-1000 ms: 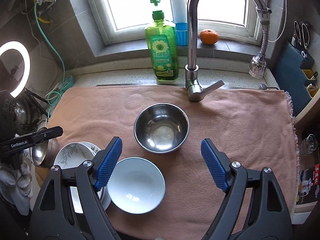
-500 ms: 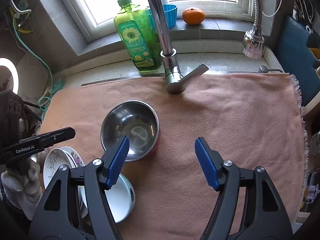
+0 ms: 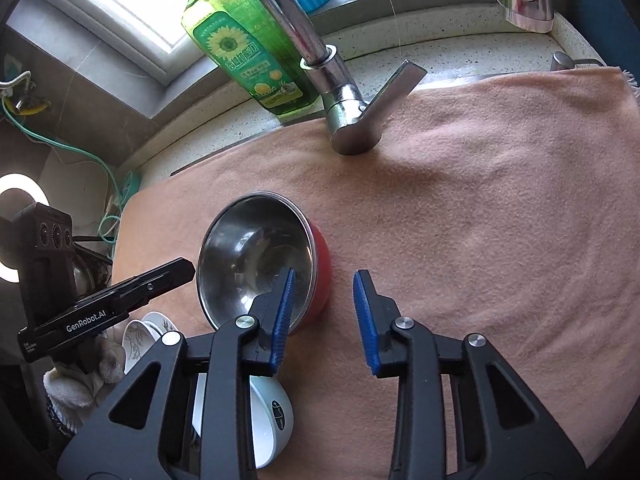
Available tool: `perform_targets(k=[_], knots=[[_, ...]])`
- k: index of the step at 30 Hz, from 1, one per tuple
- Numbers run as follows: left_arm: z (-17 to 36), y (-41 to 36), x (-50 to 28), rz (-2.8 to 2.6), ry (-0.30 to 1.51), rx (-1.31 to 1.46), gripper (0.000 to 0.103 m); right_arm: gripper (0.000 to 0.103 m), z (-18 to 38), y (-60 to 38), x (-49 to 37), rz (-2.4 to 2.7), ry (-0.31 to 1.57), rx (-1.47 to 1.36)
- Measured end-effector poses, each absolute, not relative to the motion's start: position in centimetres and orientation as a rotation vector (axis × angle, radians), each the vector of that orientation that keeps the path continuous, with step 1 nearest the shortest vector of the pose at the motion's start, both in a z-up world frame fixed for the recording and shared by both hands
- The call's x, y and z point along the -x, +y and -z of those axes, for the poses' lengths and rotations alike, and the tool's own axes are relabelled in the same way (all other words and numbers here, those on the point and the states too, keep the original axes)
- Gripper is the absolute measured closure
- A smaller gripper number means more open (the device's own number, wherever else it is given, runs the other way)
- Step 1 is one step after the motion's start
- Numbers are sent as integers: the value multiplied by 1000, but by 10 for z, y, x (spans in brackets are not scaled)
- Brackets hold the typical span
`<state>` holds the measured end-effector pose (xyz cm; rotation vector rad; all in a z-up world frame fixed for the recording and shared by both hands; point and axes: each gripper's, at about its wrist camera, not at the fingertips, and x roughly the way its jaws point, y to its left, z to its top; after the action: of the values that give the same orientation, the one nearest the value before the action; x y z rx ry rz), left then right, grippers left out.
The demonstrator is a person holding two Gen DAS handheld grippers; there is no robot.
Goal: Organize plates and bowls
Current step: 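Close both grippers on the red-bottomed bowl rim, then lift the red-bottomed bowl and lower it into the large steel bowl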
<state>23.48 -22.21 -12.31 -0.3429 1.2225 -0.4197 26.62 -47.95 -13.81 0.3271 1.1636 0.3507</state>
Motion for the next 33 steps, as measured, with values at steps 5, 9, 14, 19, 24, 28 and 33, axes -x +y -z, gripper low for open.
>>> perform_targets(k=[5, 9, 14, 19, 24, 28, 33], knots=[[127, -227, -241, 424, 1239, 324, 81, 82, 145, -475, -271, -363, 1189, -337], [132, -230, -246, 424, 1250, 315, 81, 88, 149, -473, -274, -366, 1202, -340], [140, -232, -248, 432, 1273, 319, 89, 92, 151, -469, -277, -372, 1210, -338], [140, -235, -248, 443, 1275, 314, 92, 94, 153, -466, -277, -367, 1214, -333], [139, -236, -249, 444, 1274, 314, 92, 95, 150, -465, -278, -356, 1214, -330], [132, -233, -248, 443, 1257, 323, 92, 94, 143, -461, -278, -354, 1205, -317], [119, -227, -243, 448, 1228, 326, 92, 94, 132, -458, -273, -359, 1190, -319]])
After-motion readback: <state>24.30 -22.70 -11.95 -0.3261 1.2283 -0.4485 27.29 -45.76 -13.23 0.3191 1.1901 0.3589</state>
